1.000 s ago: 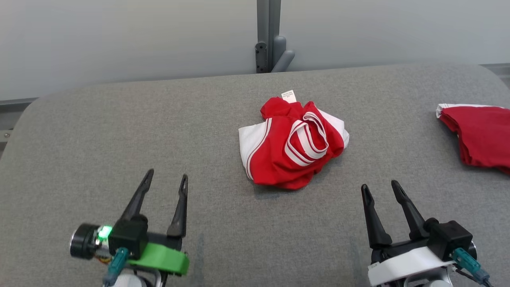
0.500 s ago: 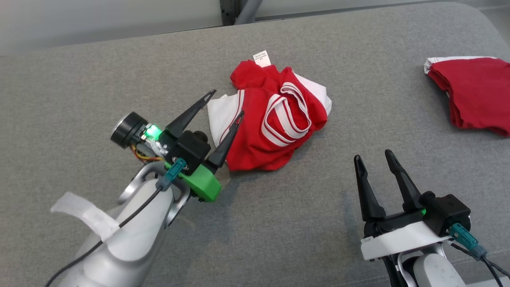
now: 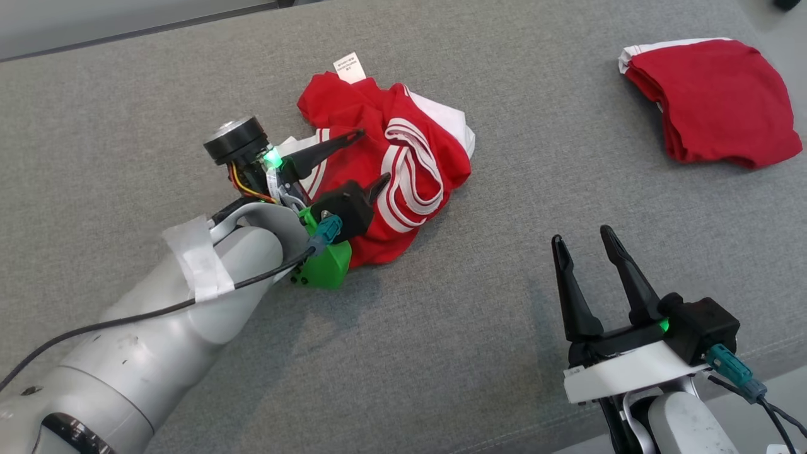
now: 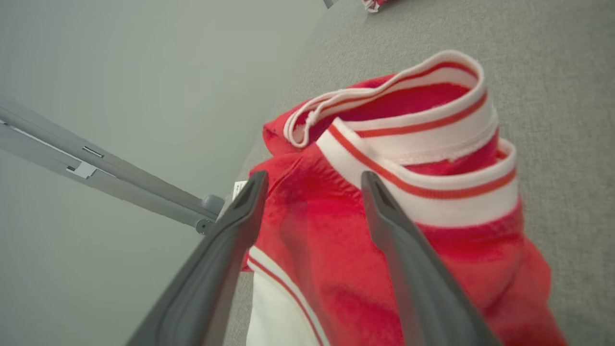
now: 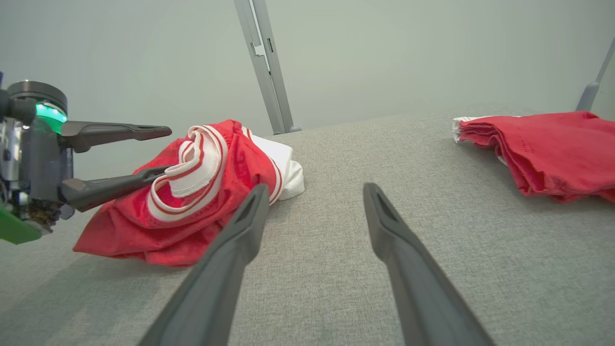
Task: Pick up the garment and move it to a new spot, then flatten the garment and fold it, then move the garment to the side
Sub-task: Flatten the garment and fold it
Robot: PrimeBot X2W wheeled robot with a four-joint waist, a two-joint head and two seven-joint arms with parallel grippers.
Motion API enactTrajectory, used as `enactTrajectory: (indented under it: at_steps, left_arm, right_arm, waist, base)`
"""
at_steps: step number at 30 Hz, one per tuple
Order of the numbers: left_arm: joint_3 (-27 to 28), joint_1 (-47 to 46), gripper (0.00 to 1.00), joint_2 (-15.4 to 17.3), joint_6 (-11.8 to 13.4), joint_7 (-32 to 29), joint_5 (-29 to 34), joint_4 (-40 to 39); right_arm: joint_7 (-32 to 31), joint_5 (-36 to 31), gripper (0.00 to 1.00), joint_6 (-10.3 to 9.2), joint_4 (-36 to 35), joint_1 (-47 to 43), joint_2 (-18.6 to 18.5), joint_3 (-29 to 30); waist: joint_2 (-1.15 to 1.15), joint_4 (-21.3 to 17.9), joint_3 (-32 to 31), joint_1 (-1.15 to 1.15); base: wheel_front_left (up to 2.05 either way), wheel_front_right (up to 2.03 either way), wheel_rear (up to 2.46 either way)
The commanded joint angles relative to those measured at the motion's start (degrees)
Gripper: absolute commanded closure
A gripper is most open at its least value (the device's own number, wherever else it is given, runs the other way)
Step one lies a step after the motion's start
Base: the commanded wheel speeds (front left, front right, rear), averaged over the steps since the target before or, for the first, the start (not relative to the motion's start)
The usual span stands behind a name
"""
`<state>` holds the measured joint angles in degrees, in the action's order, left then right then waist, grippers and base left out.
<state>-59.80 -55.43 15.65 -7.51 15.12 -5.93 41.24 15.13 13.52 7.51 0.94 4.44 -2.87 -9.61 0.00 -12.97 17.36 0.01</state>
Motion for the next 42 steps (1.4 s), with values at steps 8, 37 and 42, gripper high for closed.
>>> enactTrajectory:
  at_steps: [8, 37, 42]
  left_arm:
    - [-6.16, -5.96, 0.00, -0.43, 0.07, 0.00, 2.30, 2.88]
    - [4.33, -10.25, 1.00, -5.67, 0.08, -2.09, -18.16, -0.68]
    - [9.25, -18.55, 1.00, -6.58, 0.02, -7.89, -27.34, -2.01]
  right_arm:
    - [-0.02, 1.11, 0.00, -0.04, -0.13, 1.39, -0.04, -0.20]
    - [-0.02, 3.10, 0.00, -0.04, 0.94, -1.15, -0.05, 0.77]
    - [-0.02, 4.70, 0.00, -0.04, 1.13, -2.11, -0.07, 0.57]
  waist:
    - [0.00, -1.68, 1.13, -0.01]
    - [0.00, -1.52, -6.73, -0.01]
    - [0.00, -3.45, -8.86, -0.01]
  base:
    - [0.00, 0.00, 0.00]
    - [0.00, 0.00, 0.00]
    - [0.00, 0.00, 0.00]
